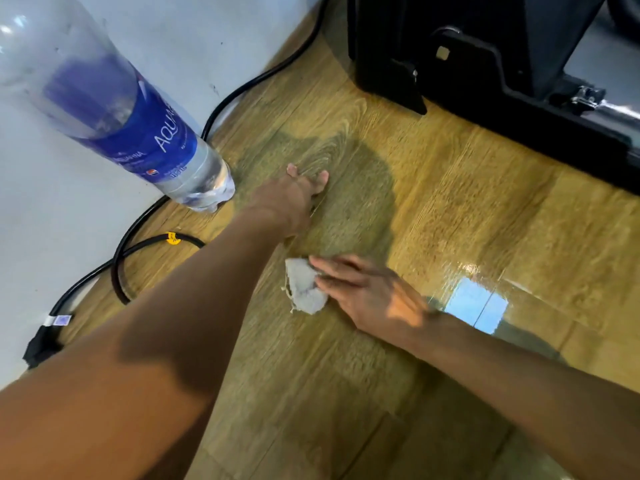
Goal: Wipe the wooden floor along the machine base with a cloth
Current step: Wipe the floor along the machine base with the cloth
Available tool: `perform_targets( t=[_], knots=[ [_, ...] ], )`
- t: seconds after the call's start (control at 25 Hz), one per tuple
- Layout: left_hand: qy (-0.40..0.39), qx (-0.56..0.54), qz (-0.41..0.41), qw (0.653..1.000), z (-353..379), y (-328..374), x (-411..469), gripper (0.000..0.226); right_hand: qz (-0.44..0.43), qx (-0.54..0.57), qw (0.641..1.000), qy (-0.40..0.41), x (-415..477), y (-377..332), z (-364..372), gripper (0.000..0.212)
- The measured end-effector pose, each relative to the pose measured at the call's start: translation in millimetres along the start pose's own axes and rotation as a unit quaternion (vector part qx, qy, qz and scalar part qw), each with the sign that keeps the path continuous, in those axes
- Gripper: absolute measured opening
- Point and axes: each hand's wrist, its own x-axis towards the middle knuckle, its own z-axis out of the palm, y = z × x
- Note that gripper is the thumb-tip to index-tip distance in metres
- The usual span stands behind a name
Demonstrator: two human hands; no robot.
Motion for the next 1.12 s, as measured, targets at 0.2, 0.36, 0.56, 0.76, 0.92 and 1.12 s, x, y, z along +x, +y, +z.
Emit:
perform_targets(
  t=[0.2, 0.36, 0.56, 0.76, 0.92, 1.12],
  knots=[
    [0.006, -0.019, -0.008, 1.000, -3.5, 1.0, -0.7, 0.067, 0.124, -0.015, 0.992, -0.018, 18.3, -1.7, 3.6, 0.042],
    [0.003, -0.031, -0.037, 0.999, -2.3, 7.2, -9.3, 0.070, -0.110, -0.013, 0.985, -0.132, -36.3, -71.4, 21.2, 0.046],
    [-0.003, -0.057, -0.042, 0.998, -6.3, 11.8, -12.5, 0.069, 0.066, -0.041, 0.996, -0.043, 2.1, -0.2, -1.9, 0.045],
    [-0.015, -0.113, -0.054, 0.992, -0.2, 14.8, -14.6, 0.071, -0.114, -0.041, 0.991, -0.063, -61.2, -60.0, 29.9, 0.034],
    [-0.023, -0.110, -0.059, 0.992, -0.1, 23.3, -15.8, 0.108, -0.133, -0.028, 0.991, 0.006, -59.7, -17.1, 20.3, 0.027],
    [-0.020, -0.117, -0.081, 0.990, -2.8, 34.8, -10.6, 0.115, 0.220, -0.049, 0.964, 0.141, -13.2, 92.5, -24.1, 0.032]
  ],
)
